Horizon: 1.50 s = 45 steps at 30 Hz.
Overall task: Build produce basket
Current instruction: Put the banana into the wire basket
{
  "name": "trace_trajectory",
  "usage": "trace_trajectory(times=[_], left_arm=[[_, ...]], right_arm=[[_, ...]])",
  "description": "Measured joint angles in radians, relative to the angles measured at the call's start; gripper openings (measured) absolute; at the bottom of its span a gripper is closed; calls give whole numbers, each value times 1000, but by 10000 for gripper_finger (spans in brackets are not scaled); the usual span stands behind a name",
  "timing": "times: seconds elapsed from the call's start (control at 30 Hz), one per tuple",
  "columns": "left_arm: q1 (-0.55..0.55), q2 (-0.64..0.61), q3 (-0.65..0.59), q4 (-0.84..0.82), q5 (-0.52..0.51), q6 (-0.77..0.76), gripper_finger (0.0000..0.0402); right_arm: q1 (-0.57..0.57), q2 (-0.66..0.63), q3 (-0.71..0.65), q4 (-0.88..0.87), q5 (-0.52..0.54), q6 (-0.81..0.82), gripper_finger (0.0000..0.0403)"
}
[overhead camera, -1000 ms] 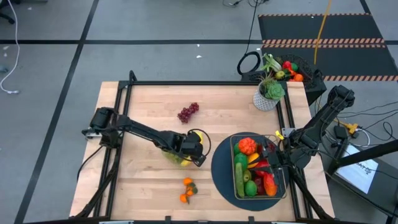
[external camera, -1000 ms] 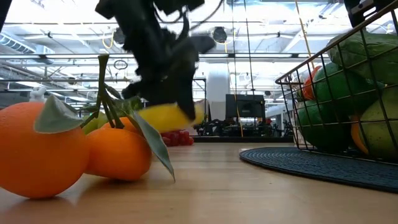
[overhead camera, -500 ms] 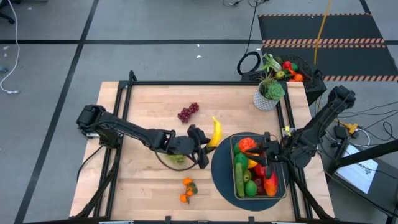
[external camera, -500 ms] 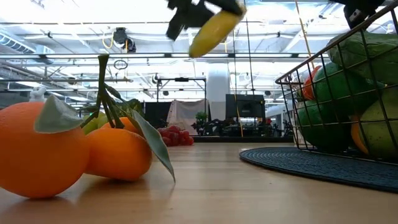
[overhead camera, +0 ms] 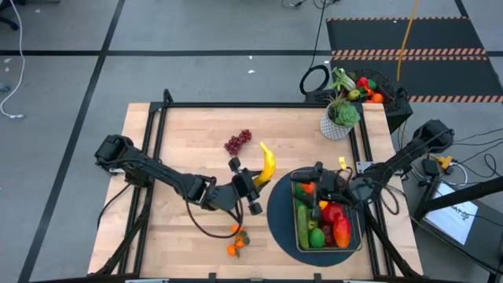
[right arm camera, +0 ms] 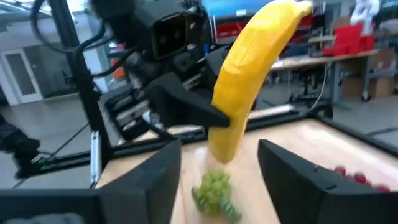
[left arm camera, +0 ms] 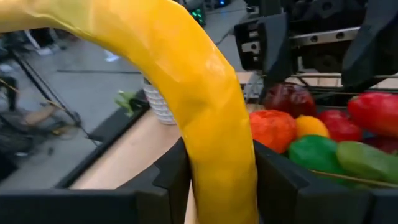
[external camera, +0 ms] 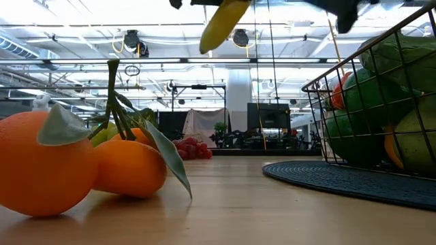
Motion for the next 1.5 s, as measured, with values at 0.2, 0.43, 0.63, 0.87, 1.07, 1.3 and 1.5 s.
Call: trace_trajectory(times=[0.2, 0.43, 0.63, 0.87, 1.07, 1.3, 1.5], left_arm=[[-16, 0, 0, -3, -62, 40, 143], [-16, 0, 0, -28, -88, 57, 143], [-14, 0, 0, -115, -125, 41, 143], [-14, 0, 0, -193, -167, -23, 143], [-13, 1, 0, -205, -167, -49, 143], [-12, 1, 0, -220, -163, -54, 152], [-17, 1, 0, -217, -110, -105, 232]], right_arm=[[-109, 111, 0, 210, -51, -54, 266], [-232, 227, 18, 399, -193, 39, 281], [-306, 313, 130, 388, -309, 57, 277], [-362, 365, 196, 358, -324, 77, 273], [-393, 368, 196, 343, -326, 116, 230], [-393, 368, 196, 321, -331, 120, 146], [-391, 368, 196, 311, -340, 112, 151]])
